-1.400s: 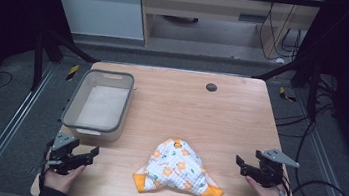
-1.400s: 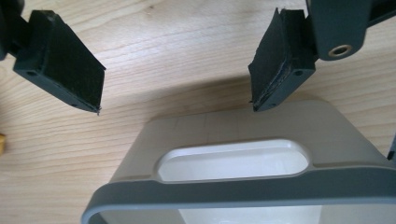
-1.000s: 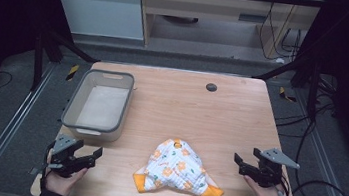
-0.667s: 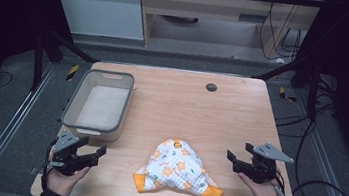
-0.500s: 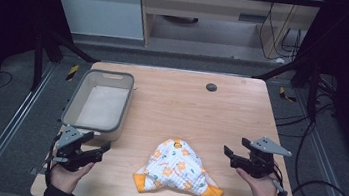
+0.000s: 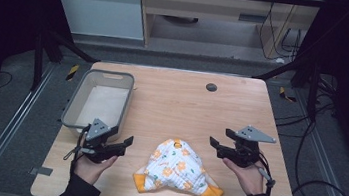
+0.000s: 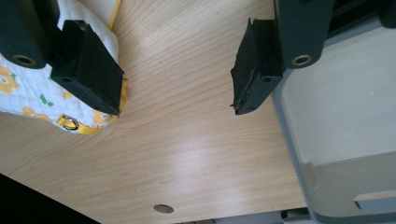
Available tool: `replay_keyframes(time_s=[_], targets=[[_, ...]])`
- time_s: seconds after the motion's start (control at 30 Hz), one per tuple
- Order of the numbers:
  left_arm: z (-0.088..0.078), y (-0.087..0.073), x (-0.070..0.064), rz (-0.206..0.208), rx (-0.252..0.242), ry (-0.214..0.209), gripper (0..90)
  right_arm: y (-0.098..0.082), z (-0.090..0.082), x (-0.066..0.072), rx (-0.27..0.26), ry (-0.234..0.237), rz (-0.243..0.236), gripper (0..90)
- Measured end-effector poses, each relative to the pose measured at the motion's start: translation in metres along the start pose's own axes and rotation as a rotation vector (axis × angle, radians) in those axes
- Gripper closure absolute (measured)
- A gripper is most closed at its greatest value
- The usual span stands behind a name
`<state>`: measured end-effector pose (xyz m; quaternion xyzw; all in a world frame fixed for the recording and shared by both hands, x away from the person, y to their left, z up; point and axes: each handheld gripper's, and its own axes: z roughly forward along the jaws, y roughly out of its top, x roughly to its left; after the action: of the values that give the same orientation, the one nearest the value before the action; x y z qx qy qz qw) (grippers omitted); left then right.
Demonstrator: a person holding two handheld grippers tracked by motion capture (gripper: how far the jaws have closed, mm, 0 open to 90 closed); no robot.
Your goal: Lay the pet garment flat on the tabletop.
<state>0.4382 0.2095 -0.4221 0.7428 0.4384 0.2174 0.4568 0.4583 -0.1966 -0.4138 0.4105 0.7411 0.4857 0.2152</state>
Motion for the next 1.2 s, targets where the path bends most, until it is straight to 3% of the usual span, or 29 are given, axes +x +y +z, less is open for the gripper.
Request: replay_keyframes(time_s=[0.23, 0.47, 0.77, 0.97, 1.13, 1.2], targets=[[0.028, 0.002, -0.012, 0.019, 0.055, -0.027, 35.9, -0.007, 0.02, 0.007, 0.042, 0.035, 0.004, 37.6], [0.054, -0.006, -0.026, 0.056, 0.122, -0.067, 36.6, -0.023, 0.036, 0.011, 0.095, 0.069, 0.01, 40.8], [0.069, -0.012, -0.036, 0.069, 0.159, -0.114, 36.6, -0.038, 0.045, 0.02, 0.162, 0.112, 0.003, 41.8], [0.082, -0.018, -0.044, 0.086, 0.211, -0.143, 38.8, -0.046, 0.053, 0.026, 0.216, 0.137, -0.018, 45.0], [0.089, -0.025, -0.05, 0.098, 0.238, -0.175, 48.2, -0.05, 0.06, 0.03, 0.26, 0.165, -0.018, 53.0], [0.09, -0.026, -0.051, 0.092, 0.242, -0.196, 59.1, -0.053, 0.063, 0.034, 0.282, 0.173, -0.045, 60.7]])
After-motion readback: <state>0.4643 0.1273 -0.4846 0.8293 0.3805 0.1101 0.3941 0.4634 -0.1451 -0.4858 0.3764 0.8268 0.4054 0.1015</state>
